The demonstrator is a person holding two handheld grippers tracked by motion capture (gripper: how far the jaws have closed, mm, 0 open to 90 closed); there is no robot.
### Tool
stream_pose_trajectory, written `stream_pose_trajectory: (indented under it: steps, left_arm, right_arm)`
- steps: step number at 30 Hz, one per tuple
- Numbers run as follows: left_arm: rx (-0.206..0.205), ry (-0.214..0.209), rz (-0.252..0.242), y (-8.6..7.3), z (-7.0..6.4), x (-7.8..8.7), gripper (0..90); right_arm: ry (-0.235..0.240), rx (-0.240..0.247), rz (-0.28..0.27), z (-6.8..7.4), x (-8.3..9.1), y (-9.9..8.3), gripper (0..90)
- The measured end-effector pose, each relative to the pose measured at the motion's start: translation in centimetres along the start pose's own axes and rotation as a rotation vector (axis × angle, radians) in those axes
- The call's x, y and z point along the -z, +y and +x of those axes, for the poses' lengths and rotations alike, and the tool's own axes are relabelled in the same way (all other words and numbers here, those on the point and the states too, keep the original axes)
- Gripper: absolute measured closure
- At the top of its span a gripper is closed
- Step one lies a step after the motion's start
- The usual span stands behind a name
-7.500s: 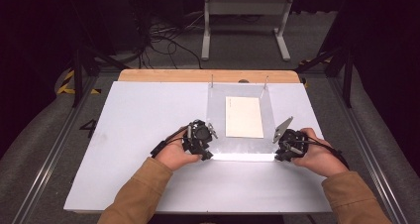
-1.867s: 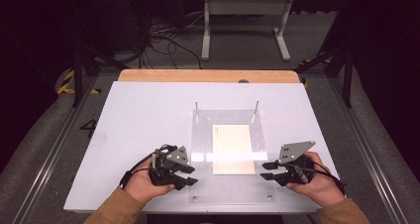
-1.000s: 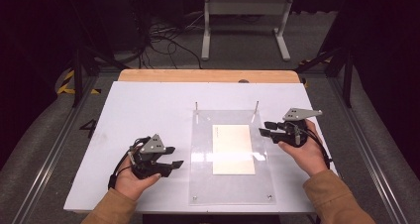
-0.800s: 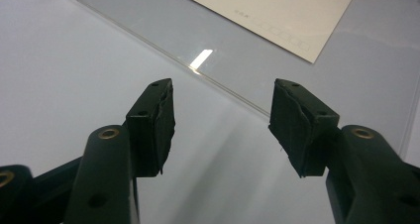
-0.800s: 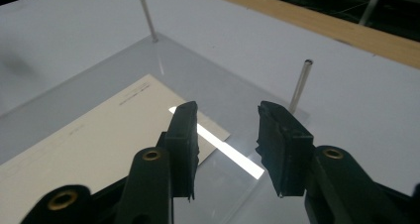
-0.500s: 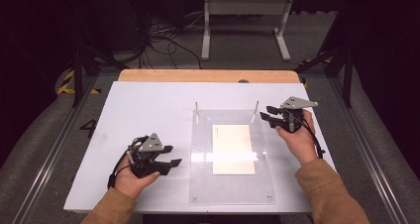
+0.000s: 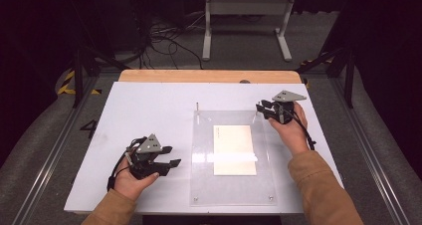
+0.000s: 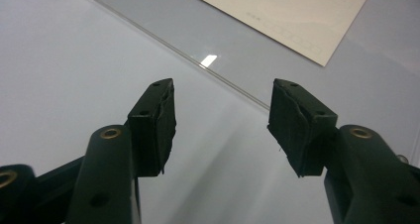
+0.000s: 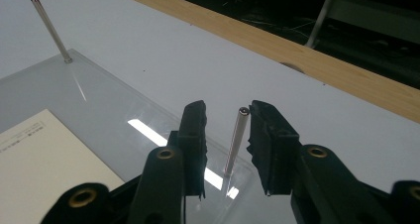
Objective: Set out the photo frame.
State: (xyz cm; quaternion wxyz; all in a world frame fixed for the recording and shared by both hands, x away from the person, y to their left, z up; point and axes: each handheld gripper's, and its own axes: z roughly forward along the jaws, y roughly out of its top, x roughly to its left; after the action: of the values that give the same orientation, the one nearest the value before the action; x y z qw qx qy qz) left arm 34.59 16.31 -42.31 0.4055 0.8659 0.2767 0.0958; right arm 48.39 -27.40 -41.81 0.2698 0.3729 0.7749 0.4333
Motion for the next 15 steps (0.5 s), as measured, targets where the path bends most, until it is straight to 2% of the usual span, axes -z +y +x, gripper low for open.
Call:
stream_pose_trajectory:
  steps: [7,12,15]
  left_arm:
    - [0.010,0.005,-0.002,-0.5,0.0,0.5,45.2]
    - [0.011,0.000,-0.001,-0.6,0.0,0.4,45.2]
    - [0.014,-0.006,-0.001,-0.6,0.0,0.4,45.4]
  right_arm:
    - [-0.025,-0.012,-0.002,-0.1,-1.6,-0.5,74.1]
    - [-0.041,-0.042,0.021,-0.2,-2.0,-0.7,82.6]
    - [-0.036,-0.047,0.025,-0.3,-2.1,-0.9,83.9]
